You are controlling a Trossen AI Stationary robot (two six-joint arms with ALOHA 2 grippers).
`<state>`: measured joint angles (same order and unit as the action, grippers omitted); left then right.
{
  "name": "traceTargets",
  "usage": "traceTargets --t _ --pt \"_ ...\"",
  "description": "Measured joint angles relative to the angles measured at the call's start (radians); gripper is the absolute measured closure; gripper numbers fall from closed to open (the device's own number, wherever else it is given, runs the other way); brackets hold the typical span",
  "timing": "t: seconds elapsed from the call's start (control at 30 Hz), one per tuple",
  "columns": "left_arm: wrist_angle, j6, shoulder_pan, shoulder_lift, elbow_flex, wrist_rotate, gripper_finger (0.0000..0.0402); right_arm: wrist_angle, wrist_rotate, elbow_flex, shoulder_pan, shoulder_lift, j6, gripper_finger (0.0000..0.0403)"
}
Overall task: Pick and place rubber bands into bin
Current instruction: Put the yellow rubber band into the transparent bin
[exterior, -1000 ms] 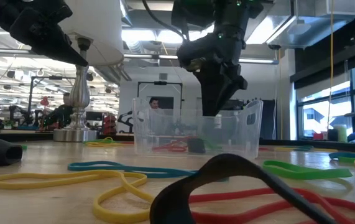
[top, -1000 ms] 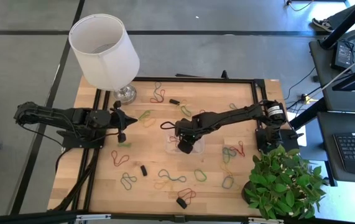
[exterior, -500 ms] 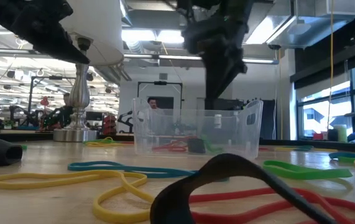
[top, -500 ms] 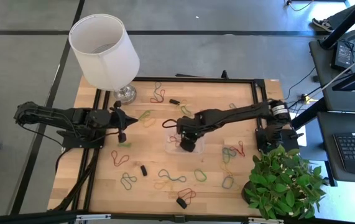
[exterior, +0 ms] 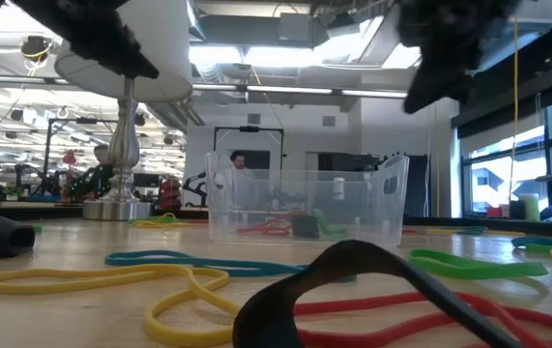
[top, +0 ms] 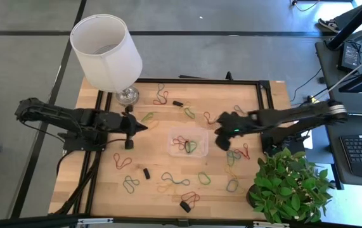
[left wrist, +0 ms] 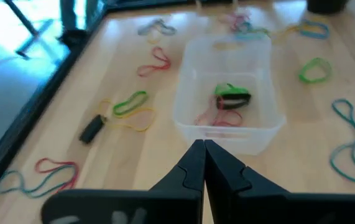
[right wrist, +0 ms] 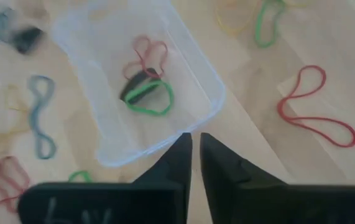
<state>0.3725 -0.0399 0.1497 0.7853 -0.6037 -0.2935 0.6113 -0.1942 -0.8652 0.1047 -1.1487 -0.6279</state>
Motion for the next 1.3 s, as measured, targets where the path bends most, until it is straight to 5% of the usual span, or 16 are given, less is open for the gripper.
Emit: traceTargets --t 0.27,0.5,0.87,1.3 --pt "0.075 -0.025 0.132 0.345 -0.247 -0.08 0.0398 0.006 0.002 0.208 -0.001 0.369 0.003 0.0398" --pt "0.234 -0.147 0.212 0.691 -0.539 -0.05 0.0397 0.008 0.012 0.289 -0.001 0.554 0.106 0.0385" --pt "0.463 -0.439 0.337 1.105 -0.91 0.034 0.0329 0.056 0.014 0.302 -0.001 0.603 0.32 0.0397" --pt "0.462 -0.506 0.411 1.354 -1.036 0.132 0.0302 0.053 0.014 0.302 -0.001 0.602 0.323 0.0389"
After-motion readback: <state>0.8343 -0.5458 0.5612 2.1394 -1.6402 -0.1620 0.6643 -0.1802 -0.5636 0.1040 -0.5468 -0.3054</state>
